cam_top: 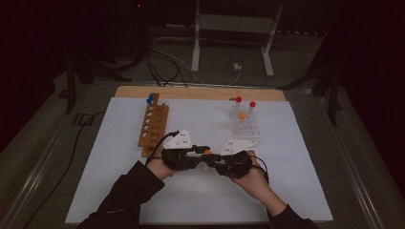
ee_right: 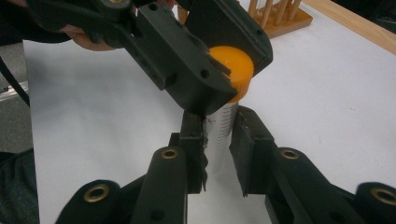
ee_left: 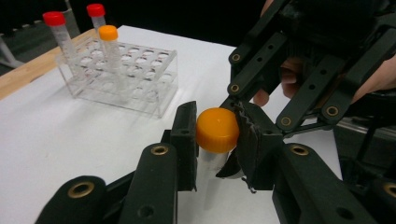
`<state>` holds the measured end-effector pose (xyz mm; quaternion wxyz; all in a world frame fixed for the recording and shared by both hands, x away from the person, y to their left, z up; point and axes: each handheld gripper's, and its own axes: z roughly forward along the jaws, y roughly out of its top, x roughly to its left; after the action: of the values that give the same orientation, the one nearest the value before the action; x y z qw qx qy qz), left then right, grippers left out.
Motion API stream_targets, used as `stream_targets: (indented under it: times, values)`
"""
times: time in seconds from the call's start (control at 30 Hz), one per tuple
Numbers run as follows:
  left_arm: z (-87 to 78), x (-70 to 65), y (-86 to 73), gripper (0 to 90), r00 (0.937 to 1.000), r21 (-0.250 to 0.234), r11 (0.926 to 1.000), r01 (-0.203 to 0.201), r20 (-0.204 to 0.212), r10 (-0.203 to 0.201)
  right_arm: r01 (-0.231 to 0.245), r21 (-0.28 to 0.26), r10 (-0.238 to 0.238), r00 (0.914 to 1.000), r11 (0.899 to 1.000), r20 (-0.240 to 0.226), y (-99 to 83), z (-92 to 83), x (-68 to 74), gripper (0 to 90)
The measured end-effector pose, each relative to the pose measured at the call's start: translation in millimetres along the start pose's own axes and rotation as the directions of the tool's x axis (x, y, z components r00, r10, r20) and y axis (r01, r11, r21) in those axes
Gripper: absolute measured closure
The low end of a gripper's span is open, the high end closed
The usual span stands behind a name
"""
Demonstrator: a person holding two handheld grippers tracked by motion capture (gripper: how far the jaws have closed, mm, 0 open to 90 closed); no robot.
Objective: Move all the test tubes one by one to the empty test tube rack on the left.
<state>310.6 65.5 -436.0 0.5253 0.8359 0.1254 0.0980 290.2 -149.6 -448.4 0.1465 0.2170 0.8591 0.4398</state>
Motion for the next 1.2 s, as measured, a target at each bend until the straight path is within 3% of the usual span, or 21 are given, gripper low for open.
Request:
stream_targets:
  times: [0.2, 0.33, 0.57, 0.73, 0.9, 1.2]
  values:
    - [-2.2, -0.4, 5.2, 71.8, 0.9999, 0.0, 0.9999, -0.013, 0.001, 0.013, -0.014, -0.021, 0.014, 0.9998, 1.0, -0.011, 0.6, -3.7, -1.0, 73.5]
    - [-7.2, 2.8, 7.5, 71.8, 0.9999, -0.006, 1.0, -0.003, -0.012, 0.002, -0.023, -0.042, 0.022, 0.9996, 0.999, -0.017, 1.3, -7.9, -2.0, 64.0]
    - [-29.1, 16.3, 10.9, 71.9, 0.9965, -0.022, 0.9997, 0.011, -0.083, -0.013, -0.061, -0.09, 0.061, 0.9981, 0.994, 0.0, -2.0, -19.3, -3.8, 46.1]
    - [-50.4, 28.7, 13.2, 72.0, 0.9888, -0.031, 0.9994, 0.014, -0.148, -0.019, -0.087, -0.106, 0.087, 0.9962, 0.991, 0.002, -6.7, -24.5, -6.4, 36.3]
    - [-72.0, 44.2, 15.6, 71.9, 0.9733, -0.053, 0.9979, 0.036, -0.225, -0.047, -0.094, -0.119, 0.1, 0.9942, 0.988, 0.041, -5.3, -28.9, -6.8, 17.3]
    - [-101.8, 72.8, 14.5, 72.0, 0.927, -0.074, 0.9943, 0.077, -0.362, -0.099, -0.12, -0.139, 0.129, 0.9899, 0.983, 0.059, -3.3, -32.5, -8.0, 3.0]
